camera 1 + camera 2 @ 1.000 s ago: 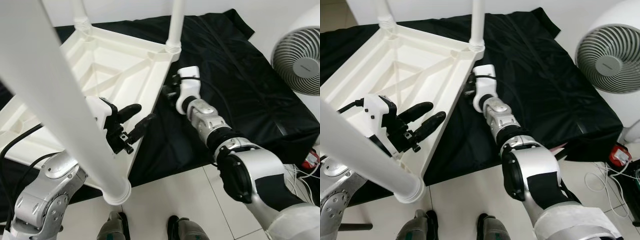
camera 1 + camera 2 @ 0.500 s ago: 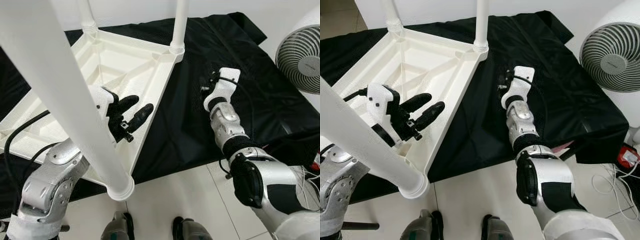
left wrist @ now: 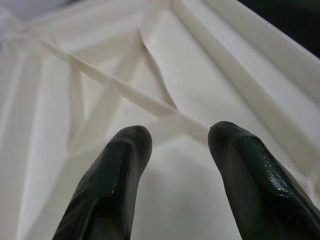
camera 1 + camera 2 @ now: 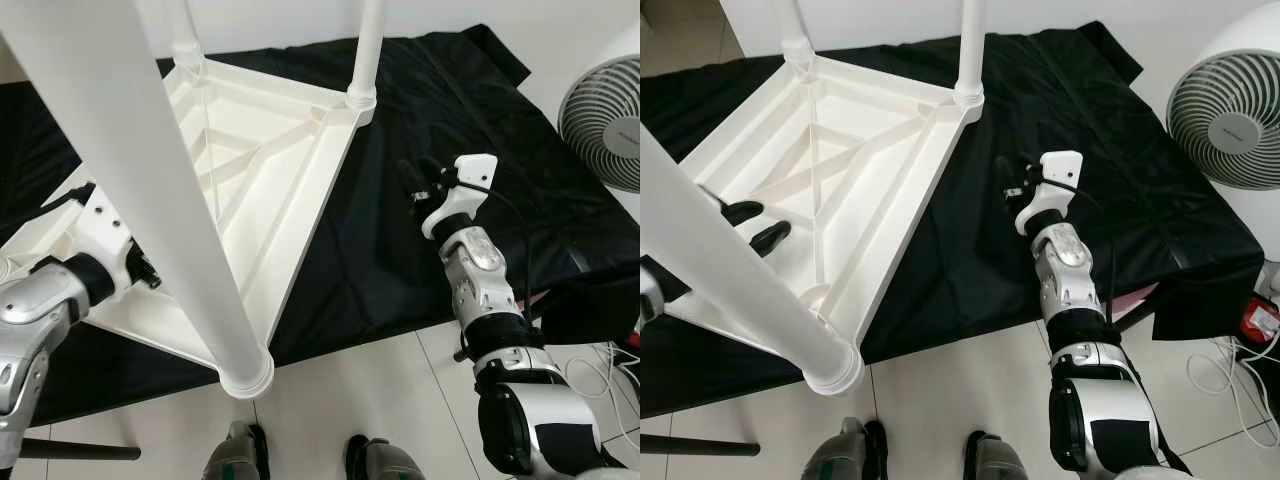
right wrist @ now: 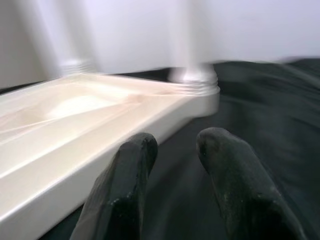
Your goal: Building children table
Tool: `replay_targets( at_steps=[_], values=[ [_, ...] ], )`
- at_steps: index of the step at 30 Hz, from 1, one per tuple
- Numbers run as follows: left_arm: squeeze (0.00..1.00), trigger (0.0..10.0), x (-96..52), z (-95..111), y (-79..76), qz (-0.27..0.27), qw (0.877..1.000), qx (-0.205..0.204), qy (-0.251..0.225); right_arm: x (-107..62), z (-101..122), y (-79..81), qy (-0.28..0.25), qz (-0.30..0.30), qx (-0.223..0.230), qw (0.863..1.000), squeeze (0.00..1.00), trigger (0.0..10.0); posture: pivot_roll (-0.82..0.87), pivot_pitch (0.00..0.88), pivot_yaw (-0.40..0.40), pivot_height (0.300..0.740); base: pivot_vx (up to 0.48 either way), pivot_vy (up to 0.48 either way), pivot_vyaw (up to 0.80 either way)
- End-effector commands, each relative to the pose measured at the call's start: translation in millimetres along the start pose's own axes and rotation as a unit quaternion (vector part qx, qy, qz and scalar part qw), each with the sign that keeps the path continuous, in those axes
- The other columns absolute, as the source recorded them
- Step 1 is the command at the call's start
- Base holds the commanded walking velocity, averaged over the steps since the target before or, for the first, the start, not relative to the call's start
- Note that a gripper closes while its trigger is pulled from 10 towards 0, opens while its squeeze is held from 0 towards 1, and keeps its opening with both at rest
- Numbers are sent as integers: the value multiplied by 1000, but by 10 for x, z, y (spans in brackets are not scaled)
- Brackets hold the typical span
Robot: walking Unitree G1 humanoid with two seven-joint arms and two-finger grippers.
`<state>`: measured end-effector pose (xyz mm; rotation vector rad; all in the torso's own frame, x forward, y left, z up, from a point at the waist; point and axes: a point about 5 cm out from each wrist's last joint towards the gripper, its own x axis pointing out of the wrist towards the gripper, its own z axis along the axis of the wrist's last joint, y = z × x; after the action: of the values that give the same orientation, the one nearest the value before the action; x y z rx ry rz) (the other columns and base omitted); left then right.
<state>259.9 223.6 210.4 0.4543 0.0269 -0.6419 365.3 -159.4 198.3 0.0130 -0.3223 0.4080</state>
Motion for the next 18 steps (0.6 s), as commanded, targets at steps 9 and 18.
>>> replay_targets(
  at_steps=[9, 18],
  values=[
    [0, 10000, -155, -199, -298, -194, 979, 33, 51, -194, 102, 180, 29, 127, -2, 991, 0, 10000, 39, 191, 43, 740, 0, 0, 0],
    [0, 10000, -152, -249, -201, -201, 973, 86, 72, -263, 183, 149, 49, 148, -11, 988, 0, 10000, 40, 190, 40, 740, 0, 0, 0]
  ],
)
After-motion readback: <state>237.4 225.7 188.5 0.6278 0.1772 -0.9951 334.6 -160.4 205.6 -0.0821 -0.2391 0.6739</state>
